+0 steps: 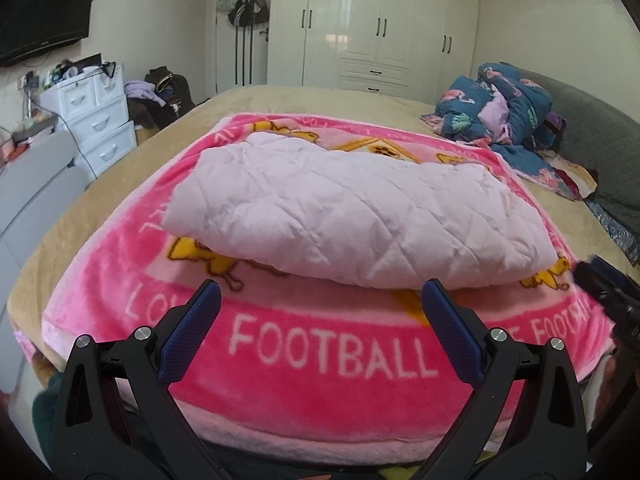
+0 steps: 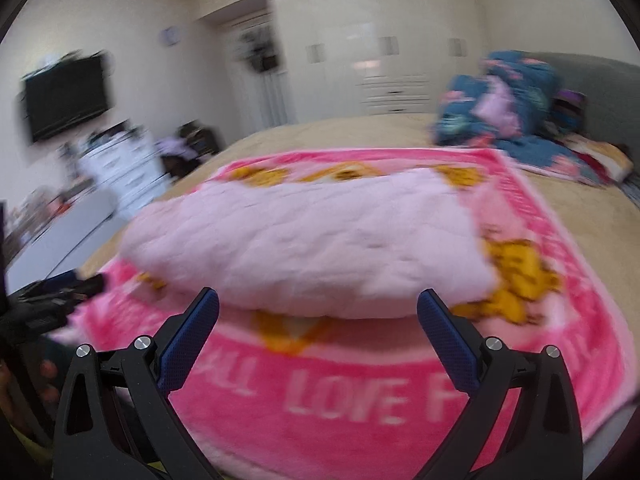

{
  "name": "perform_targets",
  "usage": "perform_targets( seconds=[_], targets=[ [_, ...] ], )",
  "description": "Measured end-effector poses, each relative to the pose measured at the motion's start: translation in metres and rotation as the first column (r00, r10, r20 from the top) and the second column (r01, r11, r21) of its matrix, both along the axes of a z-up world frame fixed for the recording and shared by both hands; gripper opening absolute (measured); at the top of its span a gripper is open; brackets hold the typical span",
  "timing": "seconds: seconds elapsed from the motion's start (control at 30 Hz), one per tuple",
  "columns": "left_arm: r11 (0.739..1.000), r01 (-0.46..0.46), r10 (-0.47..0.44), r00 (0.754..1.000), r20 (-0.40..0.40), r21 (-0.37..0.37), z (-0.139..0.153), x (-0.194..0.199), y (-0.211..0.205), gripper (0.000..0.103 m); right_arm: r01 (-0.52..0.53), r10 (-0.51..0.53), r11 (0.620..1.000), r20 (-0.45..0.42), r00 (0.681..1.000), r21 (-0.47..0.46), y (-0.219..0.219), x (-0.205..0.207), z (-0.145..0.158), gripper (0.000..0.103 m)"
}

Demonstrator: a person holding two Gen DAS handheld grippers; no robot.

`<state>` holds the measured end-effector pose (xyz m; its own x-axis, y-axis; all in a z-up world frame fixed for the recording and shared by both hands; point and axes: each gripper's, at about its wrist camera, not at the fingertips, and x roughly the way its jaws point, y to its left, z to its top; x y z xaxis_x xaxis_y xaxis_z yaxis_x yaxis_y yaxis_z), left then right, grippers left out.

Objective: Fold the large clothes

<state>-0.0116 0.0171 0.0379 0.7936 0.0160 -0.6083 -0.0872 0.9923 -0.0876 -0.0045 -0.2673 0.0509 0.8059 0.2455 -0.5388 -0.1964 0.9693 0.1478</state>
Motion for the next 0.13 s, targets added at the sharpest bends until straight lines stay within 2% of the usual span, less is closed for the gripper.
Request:
perform_targets(
  seconds=[0.1,0.13],
  targets=[
    [0.996,-0.089,0.091,0.992,-0.09,0.027,-0.001,0.037,0.057,0.094,0.216,-0.216,0.976,-0.056,0.975,0.002,-0.065,0.006,-0.019,0.099],
    [0.992,-0.12,0.123,0.986,-0.113,0.029,-0.002,0.048,0.077,0.094,0.342,-0.341,0.94,-0.097,0.935,-0.008,-0.102,0.006,-0.031,0.099]
  ],
)
